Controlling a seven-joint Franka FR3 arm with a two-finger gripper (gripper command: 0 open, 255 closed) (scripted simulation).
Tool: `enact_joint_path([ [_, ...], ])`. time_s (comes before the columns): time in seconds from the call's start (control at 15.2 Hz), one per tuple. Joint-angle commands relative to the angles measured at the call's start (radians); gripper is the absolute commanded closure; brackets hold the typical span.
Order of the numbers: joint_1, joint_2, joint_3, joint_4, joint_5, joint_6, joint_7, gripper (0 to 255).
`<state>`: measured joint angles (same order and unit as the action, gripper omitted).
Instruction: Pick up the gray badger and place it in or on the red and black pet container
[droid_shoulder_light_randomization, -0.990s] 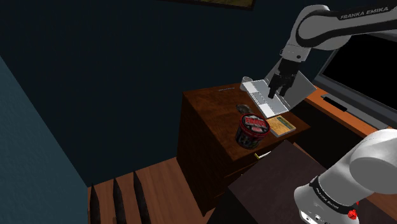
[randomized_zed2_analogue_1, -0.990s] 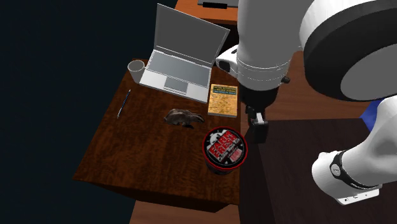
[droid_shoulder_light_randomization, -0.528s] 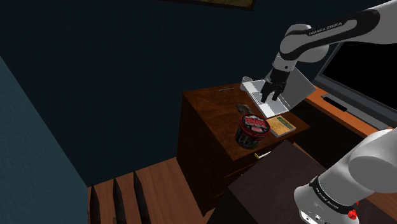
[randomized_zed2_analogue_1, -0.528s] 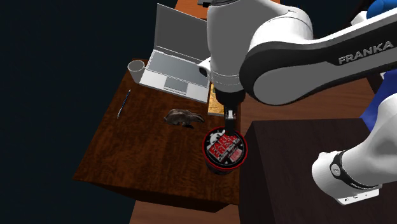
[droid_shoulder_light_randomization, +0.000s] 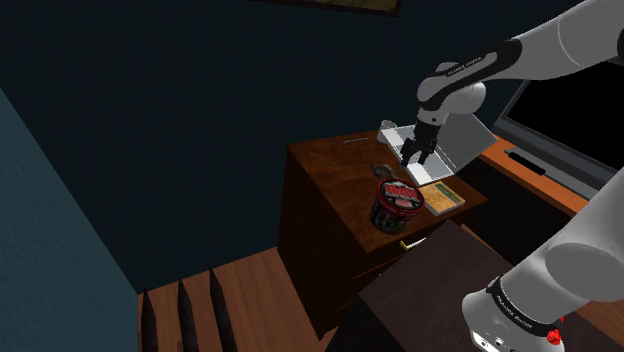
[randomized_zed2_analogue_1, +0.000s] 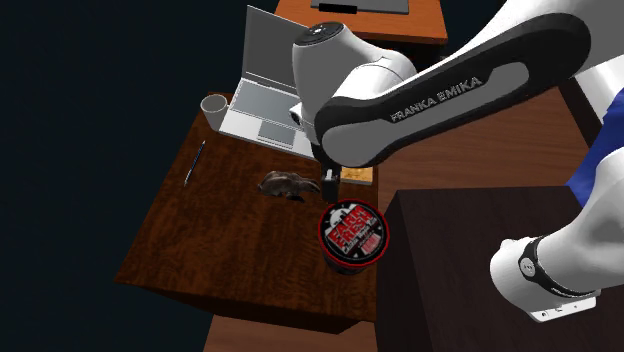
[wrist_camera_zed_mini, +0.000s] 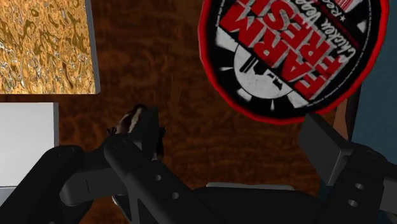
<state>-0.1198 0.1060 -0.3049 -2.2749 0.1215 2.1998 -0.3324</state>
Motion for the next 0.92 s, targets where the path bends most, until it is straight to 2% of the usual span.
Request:
enact_joint_path([
  [0.0,-0.018,0.084,-0.007,0.052,0.029,0.027,-0.033,0],
  [0.73,-0.146,0.503,0.015,0.388,0.157,0.085,-0.134,0],
  [0.86,-0.156,0.535,0.021,0.410,0.164,0.094,-0.138,0],
])
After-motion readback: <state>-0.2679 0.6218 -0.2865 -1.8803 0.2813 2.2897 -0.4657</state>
